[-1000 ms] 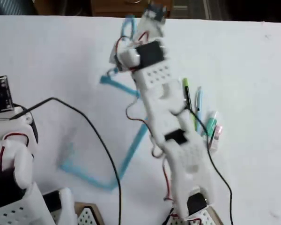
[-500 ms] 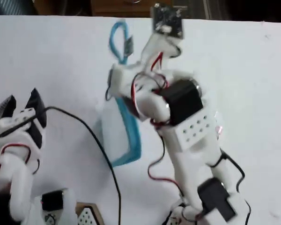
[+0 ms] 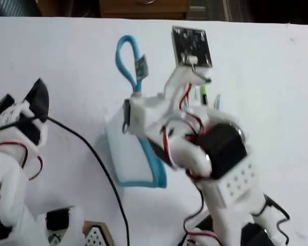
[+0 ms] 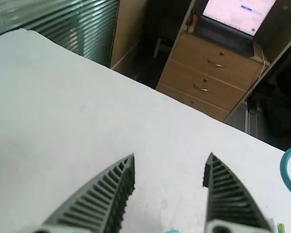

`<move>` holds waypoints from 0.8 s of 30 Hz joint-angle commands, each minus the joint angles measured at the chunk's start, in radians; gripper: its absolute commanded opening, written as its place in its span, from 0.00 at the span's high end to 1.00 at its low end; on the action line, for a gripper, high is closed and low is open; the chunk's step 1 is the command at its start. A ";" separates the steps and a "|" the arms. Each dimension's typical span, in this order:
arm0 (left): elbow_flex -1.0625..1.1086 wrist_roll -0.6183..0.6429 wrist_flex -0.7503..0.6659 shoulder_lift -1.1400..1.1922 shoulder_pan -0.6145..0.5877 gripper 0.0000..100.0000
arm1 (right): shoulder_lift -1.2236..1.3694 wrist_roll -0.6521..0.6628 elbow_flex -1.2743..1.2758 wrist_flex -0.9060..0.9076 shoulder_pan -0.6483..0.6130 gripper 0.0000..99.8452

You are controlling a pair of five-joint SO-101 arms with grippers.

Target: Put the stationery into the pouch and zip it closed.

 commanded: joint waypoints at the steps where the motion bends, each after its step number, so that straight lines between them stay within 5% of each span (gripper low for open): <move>1: -0.190 0.005 0.084 0.143 0.104 0.75 | -0.064 0.011 0.109 -0.016 -0.019 0.98; 9: -0.535 -0.002 0.262 0.433 0.222 0.75 | -0.145 0.035 0.229 -0.269 -0.019 0.98; 20: -0.539 0.006 0.269 0.447 -0.202 0.76 | -0.021 0.250 0.226 -0.676 -0.090 0.98; 24: -0.537 0.005 0.275 0.447 -0.225 0.76 | -0.042 0.371 0.226 -0.730 -0.111 0.98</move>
